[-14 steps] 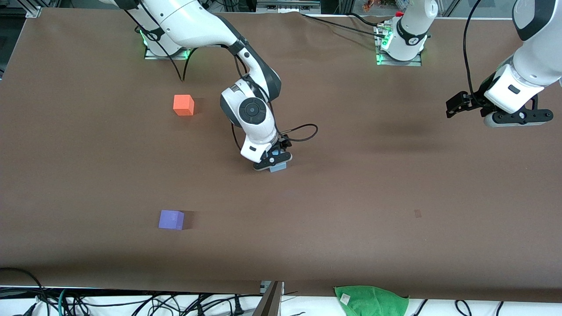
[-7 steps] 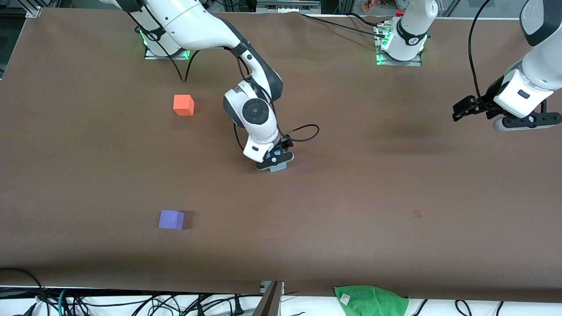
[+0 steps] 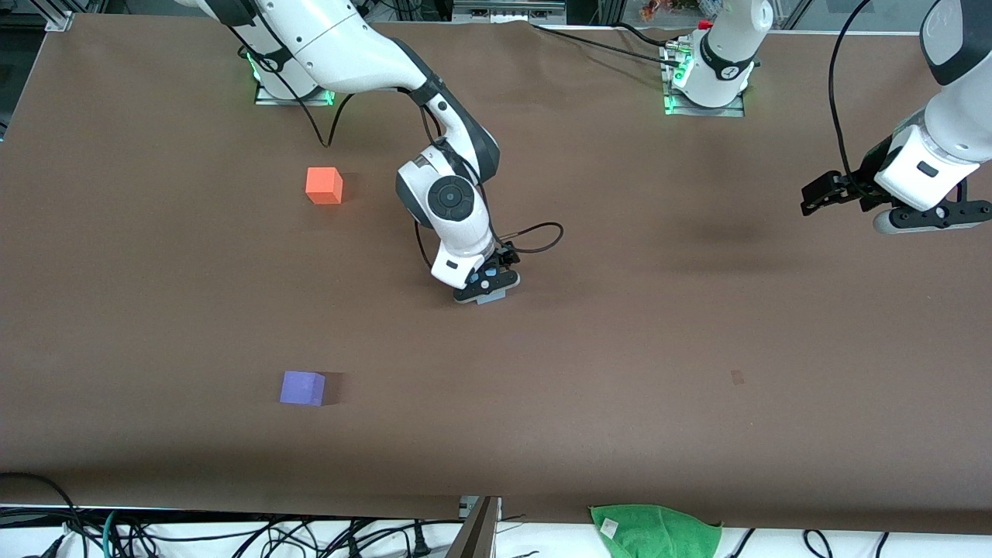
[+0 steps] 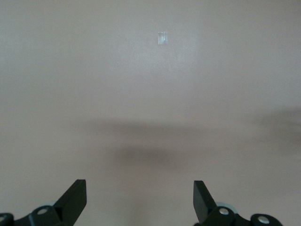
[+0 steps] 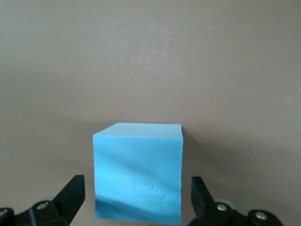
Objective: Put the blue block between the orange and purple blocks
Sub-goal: 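Lift and carry the blue cube with the right gripper toward the orange cube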
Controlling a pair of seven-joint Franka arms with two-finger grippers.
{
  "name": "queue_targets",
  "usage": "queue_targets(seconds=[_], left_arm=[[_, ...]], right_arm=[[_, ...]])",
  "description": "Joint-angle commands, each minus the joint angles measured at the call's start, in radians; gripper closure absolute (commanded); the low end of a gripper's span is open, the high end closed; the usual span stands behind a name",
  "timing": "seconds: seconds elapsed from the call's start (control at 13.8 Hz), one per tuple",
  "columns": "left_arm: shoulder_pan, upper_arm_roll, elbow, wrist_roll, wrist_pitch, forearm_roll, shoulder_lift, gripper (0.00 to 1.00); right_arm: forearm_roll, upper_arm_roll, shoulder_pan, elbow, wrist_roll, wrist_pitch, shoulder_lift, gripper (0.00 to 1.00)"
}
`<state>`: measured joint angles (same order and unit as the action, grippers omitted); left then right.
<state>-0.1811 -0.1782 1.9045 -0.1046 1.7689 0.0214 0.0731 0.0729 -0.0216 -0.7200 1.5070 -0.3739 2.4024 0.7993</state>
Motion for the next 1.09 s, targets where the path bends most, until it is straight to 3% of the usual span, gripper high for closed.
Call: queue_targets(seconds=[0.0, 0.15, 0.29, 0.51, 0.65, 0.87, 1.02], left_arm=[[-0.012, -0.004, -0.010, 0.026, 0.001, 0.005, -0.003, 0.00], [-0.012, -0.006, -0.010, 0.026, 0.001, 0.003, -0.003, 0.00], [-0.012, -0.006, -0.009, 0.026, -0.002, 0.003, -0.003, 0.00], [-0.012, -0.006, -0.010, 0.026, -0.002, 0.003, -0.003, 0.00], [-0.012, -0.006, -0.007, 0.026, -0.006, 0.003, -0.003, 0.00], [-0.012, -0.006, -0.009, 0.028, -0.005, 0.003, -0.001, 0.00], [-0.014, -0.006, -0.009, 0.028, -0.005, 0.003, -0.003, 0.00]], right_arm=[[0.008, 0.008, -0.009, -0.017, -0.008, 0.015, 0.014, 0.00], [0.010, 0.008, -0.009, -0.017, -0.008, 0.050, 0.015, 0.02], [0.008, 0.008, -0.009, -0.017, -0.007, 0.053, 0.015, 0.19], [0.005, 0.009, -0.007, -0.017, -0.007, 0.055, 0.017, 0.56], [0.004, 0.011, -0.004, -0.017, 0.000, 0.055, 0.012, 0.69], [0.010, 0.017, 0.043, -0.021, 0.015, 0.034, -0.024, 0.69], [0.008, 0.017, 0.097, -0.021, 0.035, -0.066, -0.069, 0.69]])
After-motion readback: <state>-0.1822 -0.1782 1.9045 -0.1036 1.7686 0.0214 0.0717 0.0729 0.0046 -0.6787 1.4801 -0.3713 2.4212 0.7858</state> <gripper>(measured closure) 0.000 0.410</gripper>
